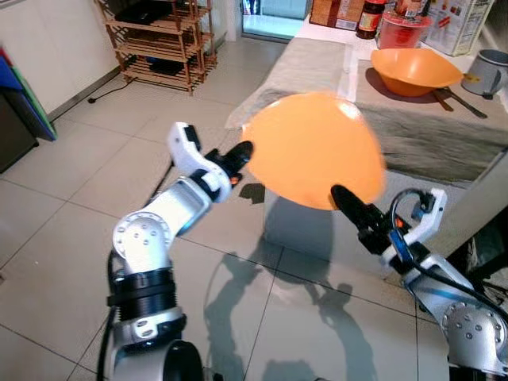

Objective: Setting the table

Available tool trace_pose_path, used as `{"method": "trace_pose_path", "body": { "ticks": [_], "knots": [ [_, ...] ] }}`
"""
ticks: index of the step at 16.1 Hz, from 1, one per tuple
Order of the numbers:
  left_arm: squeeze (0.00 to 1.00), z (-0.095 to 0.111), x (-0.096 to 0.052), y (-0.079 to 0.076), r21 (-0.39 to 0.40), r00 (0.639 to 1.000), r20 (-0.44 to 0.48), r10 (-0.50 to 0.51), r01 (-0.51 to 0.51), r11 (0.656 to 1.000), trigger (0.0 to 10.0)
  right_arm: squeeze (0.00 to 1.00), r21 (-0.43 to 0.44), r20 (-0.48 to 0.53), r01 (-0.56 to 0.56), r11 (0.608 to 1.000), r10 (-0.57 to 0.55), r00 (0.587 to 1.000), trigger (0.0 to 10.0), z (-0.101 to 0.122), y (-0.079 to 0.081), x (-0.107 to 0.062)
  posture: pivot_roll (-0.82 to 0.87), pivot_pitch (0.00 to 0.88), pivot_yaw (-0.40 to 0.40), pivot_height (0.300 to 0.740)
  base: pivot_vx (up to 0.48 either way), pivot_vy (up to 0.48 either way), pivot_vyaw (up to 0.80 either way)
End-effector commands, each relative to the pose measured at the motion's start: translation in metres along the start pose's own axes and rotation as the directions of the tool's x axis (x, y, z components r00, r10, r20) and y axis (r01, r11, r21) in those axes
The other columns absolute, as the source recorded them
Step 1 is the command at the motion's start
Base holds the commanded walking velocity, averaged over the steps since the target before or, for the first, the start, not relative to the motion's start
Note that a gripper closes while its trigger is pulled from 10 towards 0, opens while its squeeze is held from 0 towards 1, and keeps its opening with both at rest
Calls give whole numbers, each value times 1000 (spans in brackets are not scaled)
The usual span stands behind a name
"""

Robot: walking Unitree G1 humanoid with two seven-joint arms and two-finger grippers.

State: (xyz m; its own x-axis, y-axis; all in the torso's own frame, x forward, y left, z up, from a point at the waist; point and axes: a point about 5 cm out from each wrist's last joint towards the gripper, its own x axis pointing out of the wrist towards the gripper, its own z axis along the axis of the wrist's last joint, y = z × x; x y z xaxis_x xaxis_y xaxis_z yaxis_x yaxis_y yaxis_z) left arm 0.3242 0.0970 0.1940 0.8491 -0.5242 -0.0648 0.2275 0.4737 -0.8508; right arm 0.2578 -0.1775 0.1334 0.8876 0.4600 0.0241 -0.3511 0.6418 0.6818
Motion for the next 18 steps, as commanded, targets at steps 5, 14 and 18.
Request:
{"method": "trace_pose_path", "body": {
  "ticks": [5, 14, 18],
  "knots": [
    [0, 14, -3, -29, 15, 993, 46, -108, 108, 994, 0, 0, 36, 13, 69, 997, -70, 997, 10000, -3, -11, 0, -51, 37, 17, 740, 0, 0, 0],
    [0, 18, -4, -27, 14, 994, 57, -91, 90, 996, 0, 0, -30, 92, 224, 974, -221, 971, 0, 9, -26, 1, -52, 42, 14, 740, 0, 0, 0],
    [0, 18, -4, -30, 17, 994, 58, -96, 95, 995, 0, 0, -15, 91, 210, 978, -208, 974, 0, 6, -23, 3, -51, 45, 14, 740, 0, 0, 0]
  ]
}}
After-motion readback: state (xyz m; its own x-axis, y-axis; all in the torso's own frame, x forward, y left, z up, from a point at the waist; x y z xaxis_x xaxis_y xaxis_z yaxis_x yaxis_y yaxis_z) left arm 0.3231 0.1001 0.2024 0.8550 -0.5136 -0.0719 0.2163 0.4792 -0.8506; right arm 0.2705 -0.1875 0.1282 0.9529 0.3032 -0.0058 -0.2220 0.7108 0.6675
